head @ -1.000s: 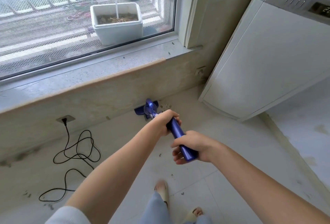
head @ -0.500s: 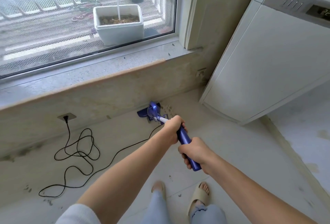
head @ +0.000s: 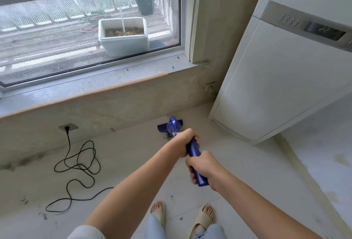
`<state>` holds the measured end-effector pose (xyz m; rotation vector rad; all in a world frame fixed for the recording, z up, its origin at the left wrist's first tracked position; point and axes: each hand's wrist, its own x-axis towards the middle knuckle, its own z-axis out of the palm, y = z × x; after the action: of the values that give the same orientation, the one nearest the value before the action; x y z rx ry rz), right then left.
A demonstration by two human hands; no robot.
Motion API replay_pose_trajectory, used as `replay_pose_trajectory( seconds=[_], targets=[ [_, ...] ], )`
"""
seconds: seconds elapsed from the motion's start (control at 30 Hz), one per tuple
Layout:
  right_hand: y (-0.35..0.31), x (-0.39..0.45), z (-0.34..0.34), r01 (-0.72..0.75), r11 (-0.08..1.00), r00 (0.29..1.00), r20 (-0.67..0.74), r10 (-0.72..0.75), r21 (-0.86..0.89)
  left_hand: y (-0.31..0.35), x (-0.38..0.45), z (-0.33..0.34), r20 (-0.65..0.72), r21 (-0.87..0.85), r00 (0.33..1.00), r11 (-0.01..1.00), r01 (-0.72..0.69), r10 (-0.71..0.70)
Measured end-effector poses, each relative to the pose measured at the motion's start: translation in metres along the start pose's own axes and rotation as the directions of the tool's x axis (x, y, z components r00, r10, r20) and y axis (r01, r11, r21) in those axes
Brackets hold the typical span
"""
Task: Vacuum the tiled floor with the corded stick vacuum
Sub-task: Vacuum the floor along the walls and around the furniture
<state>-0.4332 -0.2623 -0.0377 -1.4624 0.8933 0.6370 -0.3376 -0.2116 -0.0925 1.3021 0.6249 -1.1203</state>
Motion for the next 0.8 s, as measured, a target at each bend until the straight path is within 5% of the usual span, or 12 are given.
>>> replay_pose_trajectory(
  seconds=[0.37, 0.8],
  targets=[
    [-0.002, 0.015, -0.031, -0.038, 0.988, 0.995, 0.087, 0.051, -0.148, -0.002, 0.027, 0.013, -0.039, -0.069, 0.999, 0.998, -0.006, 0.003],
    [-0.001, 0.035, -0.028, -0.041, 0.994, 0.997, 0.057, 0.047, -0.104, 0.01, 0.051, 0.016, -0.095, -0.022, 0.995, 1.0, -0.02, 0.018]
  ],
)
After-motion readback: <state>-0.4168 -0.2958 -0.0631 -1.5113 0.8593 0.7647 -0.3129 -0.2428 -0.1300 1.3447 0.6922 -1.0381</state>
